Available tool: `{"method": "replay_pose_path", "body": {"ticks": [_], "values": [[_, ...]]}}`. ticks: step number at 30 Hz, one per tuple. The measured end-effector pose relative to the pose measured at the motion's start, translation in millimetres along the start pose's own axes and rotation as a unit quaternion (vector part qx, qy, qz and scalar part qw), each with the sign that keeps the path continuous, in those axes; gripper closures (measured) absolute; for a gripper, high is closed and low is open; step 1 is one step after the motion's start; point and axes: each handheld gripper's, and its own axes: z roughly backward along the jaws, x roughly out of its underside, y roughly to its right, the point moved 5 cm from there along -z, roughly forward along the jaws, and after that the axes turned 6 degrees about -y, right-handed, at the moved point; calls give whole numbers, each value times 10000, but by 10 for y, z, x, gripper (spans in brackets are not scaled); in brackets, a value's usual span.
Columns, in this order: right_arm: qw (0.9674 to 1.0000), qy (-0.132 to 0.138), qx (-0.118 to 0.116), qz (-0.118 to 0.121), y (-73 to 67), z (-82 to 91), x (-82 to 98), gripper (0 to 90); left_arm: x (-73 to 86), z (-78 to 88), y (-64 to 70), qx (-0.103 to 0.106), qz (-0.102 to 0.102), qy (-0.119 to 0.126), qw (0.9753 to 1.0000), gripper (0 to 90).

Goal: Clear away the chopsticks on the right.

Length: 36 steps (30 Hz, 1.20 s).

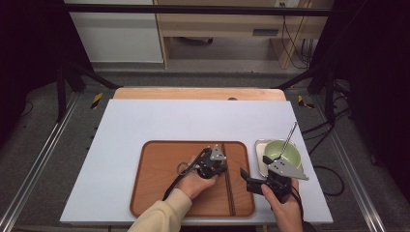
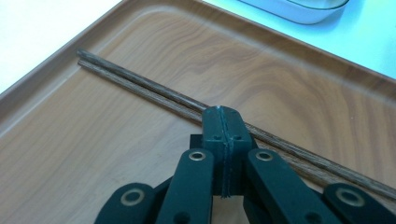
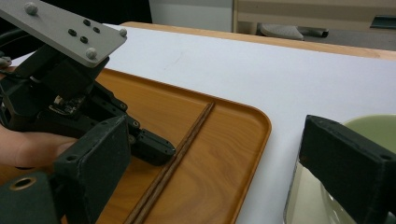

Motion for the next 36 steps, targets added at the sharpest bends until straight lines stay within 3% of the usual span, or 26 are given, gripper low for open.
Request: {"method": "replay_pose_path", "body": {"ticks": [7,17,24,36], "values": [[10000,13,19,-22,18,7,-2,93,0,1,47,78,-26,-19,10000,899],[10000,21,30,-53,30,16,-4,93,41,36,189,185,-246,-119,9995,900],[10000,20,51,-55,37,16,-5,93,24,9,176,280,-57,-8,9996,900],[9999,46,115,-53,63,35,-9,93,-48,-60,226,346,4,54,9994,900]]}}
